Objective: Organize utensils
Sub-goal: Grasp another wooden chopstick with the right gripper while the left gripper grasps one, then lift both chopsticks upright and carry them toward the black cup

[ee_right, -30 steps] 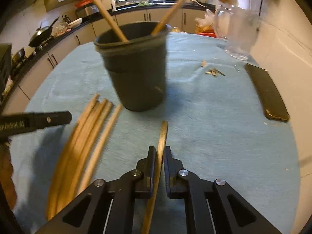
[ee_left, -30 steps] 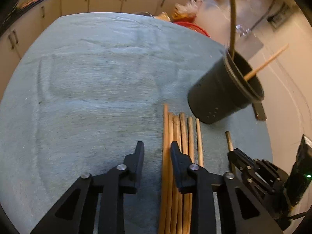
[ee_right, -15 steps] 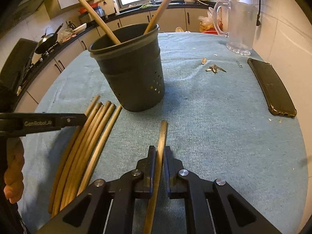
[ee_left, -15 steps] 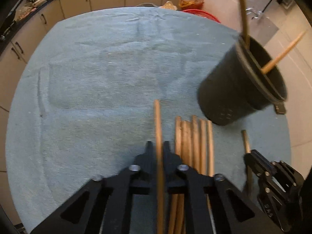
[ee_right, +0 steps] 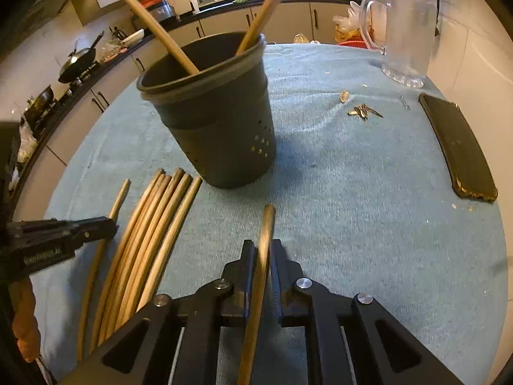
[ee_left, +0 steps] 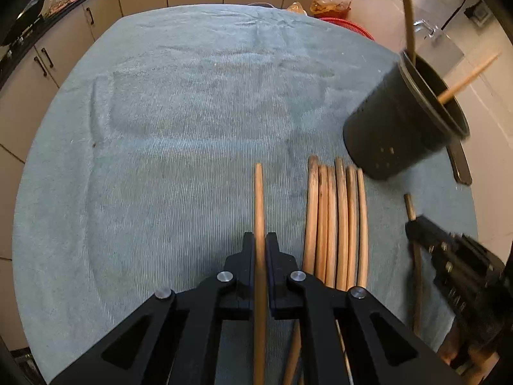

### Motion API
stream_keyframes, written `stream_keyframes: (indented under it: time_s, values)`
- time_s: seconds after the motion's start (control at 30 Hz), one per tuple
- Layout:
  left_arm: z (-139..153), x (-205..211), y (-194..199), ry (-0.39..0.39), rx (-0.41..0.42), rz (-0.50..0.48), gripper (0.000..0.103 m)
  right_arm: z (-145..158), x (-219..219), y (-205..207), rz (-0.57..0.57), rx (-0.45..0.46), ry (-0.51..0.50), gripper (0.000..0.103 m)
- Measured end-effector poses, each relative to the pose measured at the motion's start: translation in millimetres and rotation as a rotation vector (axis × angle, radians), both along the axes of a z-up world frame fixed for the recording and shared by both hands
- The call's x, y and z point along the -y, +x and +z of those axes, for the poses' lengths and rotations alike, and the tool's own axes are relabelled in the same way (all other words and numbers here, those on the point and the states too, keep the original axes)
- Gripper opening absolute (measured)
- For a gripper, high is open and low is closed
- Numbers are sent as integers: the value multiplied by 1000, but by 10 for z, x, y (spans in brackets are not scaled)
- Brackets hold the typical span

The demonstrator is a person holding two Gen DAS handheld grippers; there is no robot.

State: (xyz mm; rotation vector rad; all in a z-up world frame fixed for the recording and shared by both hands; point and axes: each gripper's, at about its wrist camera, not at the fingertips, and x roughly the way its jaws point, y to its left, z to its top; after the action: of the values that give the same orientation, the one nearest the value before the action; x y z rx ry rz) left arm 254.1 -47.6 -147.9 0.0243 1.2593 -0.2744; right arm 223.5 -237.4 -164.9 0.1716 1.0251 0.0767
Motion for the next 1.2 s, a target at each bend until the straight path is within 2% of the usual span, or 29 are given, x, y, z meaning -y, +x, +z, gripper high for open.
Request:
stream_keyframes:
  time_s: [0.13, 0.2, 0.4, 0.5, 0.67, 0.87, 0.97, 1.03, 1.1, 1.2]
  values:
    - [-7, 47, 171, 10, 17, 3, 7, 12, -96, -19, 17, 4, -38, 12]
    - [-13, -4, 163, -4, 15, 7, 7, 11, -103, -82, 35, -5, -13, 11]
    - [-10, -331, -464, -26, 16, 58, 7, 13, -150, -463, 76, -12, -21, 11]
    - [-16, -390, -591, -35, 21, 77, 7, 26, -190, -526, 99, -15, -37, 12]
    - [-23, -406, -459, -39, -4, 83, 7, 33, -144, -253, 65, -36, 24, 15]
    - [-55, -271, -236, 20, 1, 35, 8, 52, -155, -82, 63, -79, 57, 17]
    - [-52, -182, -94, 42, 9, 37, 7, 62, -180, -47, 75, -83, 39, 17]
    - [-50, -176, -49, 42, 12, 52, 7, 53, -203, -38, 81, -82, 14, 15]
    - [-38, -89, 34, 34, 15, 59, 5, 58, -249, -36, 79, -75, -5, 9]
    - [-2, -178, 94, -33, 7, 87, 5, 107, -189, -48, 60, -41, 62, 8]
